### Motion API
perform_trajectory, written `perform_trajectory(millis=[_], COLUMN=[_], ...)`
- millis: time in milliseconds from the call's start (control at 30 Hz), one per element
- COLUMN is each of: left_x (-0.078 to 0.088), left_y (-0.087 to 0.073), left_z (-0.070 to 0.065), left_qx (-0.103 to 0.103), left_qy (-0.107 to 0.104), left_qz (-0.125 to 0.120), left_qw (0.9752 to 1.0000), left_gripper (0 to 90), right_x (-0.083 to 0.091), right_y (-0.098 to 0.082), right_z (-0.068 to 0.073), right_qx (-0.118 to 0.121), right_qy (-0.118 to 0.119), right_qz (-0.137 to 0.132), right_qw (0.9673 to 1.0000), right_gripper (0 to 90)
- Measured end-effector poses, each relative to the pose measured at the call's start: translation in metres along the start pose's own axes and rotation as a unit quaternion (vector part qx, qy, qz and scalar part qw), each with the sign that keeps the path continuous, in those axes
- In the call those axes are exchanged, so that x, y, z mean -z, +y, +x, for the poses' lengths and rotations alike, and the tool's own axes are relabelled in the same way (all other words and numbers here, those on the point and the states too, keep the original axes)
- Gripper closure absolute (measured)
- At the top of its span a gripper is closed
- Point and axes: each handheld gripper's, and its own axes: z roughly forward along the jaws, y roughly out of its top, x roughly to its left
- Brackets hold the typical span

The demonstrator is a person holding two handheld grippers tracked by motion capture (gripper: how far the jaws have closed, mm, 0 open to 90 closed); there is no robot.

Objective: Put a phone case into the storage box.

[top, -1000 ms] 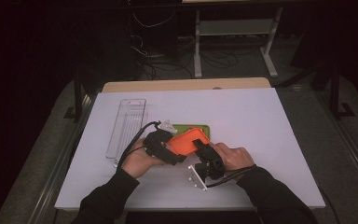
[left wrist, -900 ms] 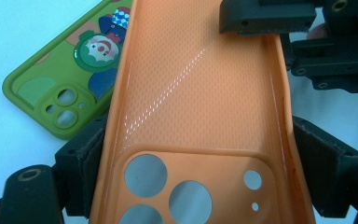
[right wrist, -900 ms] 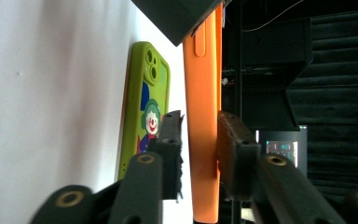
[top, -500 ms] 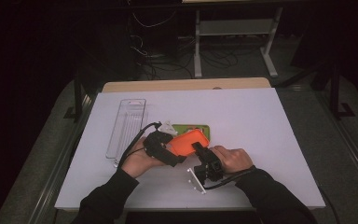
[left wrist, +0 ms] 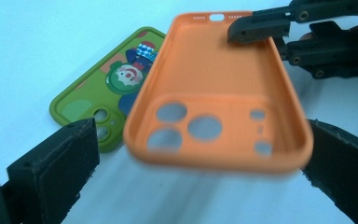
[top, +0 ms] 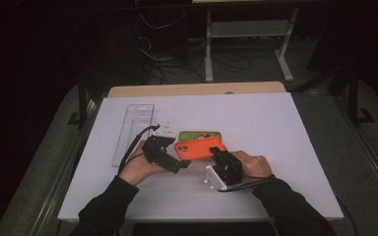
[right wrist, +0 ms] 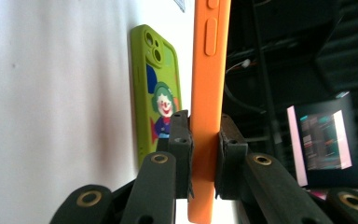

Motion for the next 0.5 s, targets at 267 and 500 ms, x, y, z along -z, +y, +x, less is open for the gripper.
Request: perform_trajectory(millis=[267, 500], left_x=[0.001, 0.002], left_y=[0.0, -0.001], left_z=[0.001, 0.001], left_qx=[-0.001, 0.002], left_qy=[0.009, 0.015], left_qz=[-0.004, -0.007], left_qw=[1.0, 0.9999], left_gripper=[0.0, 0.0], right_x=[0.005, 0.006], right_y=[-0.012, -0.019], right_z=[-0.016, -0.025], right_qx=[-0.123, -0.235], right_qy=[0.034, 0.075], right_qz=[0.001, -0.013], right_qw=[0.9918, 0.9689], right_gripper=[78.4, 78.4])
